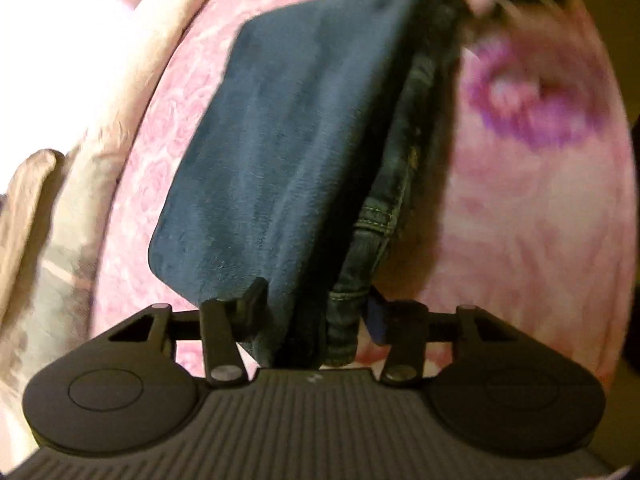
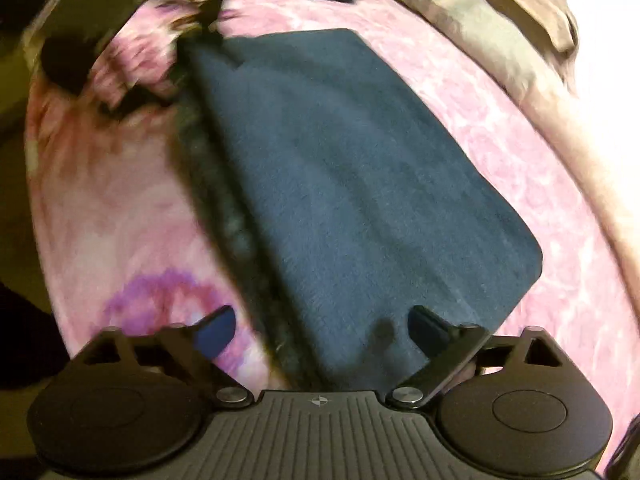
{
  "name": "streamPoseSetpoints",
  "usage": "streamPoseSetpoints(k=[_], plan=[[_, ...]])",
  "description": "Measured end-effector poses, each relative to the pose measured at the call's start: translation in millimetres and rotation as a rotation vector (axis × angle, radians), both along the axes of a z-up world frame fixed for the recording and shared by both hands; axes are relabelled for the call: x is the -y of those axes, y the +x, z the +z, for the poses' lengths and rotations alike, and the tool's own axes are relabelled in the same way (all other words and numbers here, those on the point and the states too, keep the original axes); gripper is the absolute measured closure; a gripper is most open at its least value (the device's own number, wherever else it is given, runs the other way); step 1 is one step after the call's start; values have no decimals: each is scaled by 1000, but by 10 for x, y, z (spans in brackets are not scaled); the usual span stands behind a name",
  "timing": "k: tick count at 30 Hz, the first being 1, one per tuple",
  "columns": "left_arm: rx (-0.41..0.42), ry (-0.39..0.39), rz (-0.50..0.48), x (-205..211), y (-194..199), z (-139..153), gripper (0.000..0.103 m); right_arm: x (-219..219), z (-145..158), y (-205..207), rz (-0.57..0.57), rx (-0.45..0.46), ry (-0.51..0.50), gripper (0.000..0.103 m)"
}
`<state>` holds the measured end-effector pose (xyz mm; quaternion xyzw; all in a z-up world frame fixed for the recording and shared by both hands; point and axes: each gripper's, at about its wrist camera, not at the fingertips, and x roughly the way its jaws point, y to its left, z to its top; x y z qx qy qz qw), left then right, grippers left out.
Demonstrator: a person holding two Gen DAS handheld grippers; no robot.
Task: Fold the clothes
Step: 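Lift the jeans bundle off the bed with both grippers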
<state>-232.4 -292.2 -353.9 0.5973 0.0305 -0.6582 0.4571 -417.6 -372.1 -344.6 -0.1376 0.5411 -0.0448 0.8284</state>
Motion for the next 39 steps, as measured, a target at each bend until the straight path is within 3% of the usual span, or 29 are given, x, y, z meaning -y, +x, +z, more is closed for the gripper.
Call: streamPoseSetpoints(k=[2,7,9,10,11,14,21,26,32,39], plan=[[-88,34,44,117,126,139,60,-118,-117,-76,66,3,-52,8],[-137,88,38,222,259,295,61,-110,-337,-98,146,57,-244,8],[-146,110,45,287,279,357,62,16,-335,-71,114,17,-295,27],[-151,121,45,309,277,394,63,78,-312,-64,98,1,-303,52],[-159,128,47,339,250,453,64,139,-243,-69,83,-6,-276,67],[-160,152,54,424,144,687,65,278,123,-96,50,-5,-238,80],[-169,142,10,700,-47,1437,66,459,1128,-319,-21,-12,-206,84],[-172,131,-95,842,-352,1825,67,409,1689,-678,-127,-17,-218,84],[-152,126,-236,1093,-963,2073,67,452,2005,-1330,-260,-20,-212,84],[-127,113,-313,1472,-1947,2251,67,762,2188,-2282,-340,0,-214,84]])
